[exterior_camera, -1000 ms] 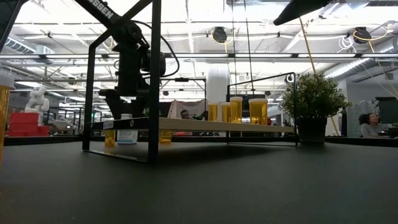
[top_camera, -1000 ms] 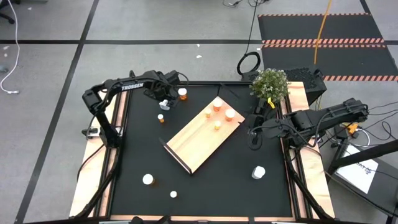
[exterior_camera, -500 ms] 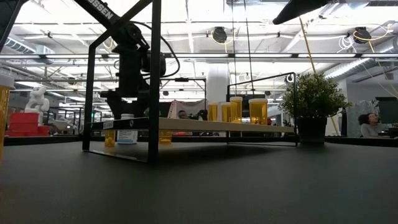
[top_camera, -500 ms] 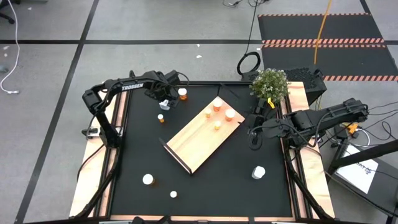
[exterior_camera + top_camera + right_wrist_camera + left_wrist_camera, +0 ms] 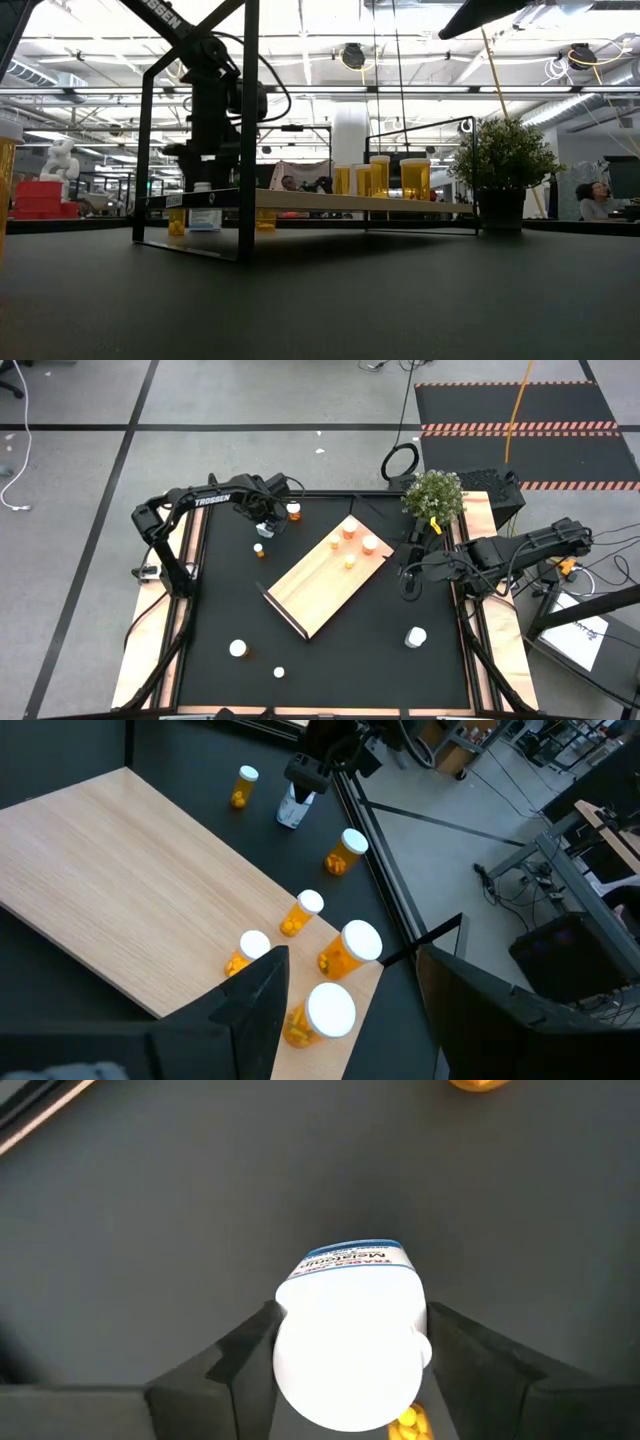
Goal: Pick and place medicine bottles onto shelf by color
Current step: Put the white pill bottle on the shelf
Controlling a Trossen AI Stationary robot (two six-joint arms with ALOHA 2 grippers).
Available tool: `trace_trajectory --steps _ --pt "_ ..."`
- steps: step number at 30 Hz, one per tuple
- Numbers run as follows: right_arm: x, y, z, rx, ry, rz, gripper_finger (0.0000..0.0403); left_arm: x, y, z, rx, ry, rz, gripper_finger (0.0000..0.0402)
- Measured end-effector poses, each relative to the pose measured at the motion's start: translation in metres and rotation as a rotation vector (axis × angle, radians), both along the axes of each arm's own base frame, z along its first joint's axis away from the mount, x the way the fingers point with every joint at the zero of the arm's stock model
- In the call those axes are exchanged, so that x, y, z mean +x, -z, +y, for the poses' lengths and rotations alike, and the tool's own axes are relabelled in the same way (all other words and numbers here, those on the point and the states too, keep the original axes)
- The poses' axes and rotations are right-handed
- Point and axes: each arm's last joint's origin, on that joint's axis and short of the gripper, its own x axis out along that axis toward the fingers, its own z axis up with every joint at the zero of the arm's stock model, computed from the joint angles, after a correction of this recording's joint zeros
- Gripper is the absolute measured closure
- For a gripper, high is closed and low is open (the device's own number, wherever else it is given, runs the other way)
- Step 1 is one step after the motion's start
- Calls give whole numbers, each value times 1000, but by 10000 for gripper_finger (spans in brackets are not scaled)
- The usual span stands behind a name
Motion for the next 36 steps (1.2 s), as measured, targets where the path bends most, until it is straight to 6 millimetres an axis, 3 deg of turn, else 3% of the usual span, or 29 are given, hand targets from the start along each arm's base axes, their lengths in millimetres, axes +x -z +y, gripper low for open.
trace_trajectory --steps 9,17,26,36 --pt "0 0 0 12 8 -5 188 2 -12 -7 -10 215 -30 174" --pt "0 4 0 10 10 2 188 9 -67 -16 32 473 -43 191" --pt "1 2 0 16 10 -22 188 29 -131 -43 161 705 -54 209" --pt "1 2 0 13 9 -20 188 43 -138 -71 194 945 -50 211"
